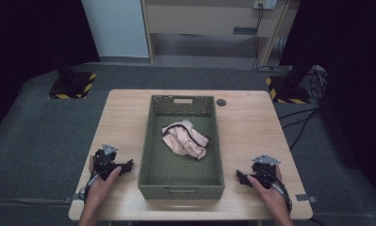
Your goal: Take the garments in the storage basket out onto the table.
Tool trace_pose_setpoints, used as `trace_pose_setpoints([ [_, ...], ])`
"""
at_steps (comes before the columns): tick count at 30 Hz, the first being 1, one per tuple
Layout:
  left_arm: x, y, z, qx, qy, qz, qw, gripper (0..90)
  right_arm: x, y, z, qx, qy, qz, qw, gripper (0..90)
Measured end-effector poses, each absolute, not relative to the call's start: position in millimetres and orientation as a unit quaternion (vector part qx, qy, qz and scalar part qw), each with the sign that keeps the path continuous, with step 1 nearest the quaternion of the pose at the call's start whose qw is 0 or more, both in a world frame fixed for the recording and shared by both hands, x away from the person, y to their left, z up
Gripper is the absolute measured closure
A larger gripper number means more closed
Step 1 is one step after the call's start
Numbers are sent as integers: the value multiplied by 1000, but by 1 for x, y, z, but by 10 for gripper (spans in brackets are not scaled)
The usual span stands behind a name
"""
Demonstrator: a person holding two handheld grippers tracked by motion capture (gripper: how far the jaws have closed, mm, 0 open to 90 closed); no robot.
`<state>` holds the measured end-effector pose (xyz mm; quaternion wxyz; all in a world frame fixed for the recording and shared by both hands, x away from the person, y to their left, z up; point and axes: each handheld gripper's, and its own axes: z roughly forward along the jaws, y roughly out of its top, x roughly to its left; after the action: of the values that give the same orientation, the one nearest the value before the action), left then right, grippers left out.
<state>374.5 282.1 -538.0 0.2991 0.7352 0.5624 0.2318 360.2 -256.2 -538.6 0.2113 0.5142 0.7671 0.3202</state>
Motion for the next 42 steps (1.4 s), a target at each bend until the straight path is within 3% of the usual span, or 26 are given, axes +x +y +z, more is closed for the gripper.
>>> trace_pose_setpoints([
  [42, 375, 282, -538, 735, 562, 232, 299, 0, 350, -251, -518, 484, 780, 340, 205, 34],
])
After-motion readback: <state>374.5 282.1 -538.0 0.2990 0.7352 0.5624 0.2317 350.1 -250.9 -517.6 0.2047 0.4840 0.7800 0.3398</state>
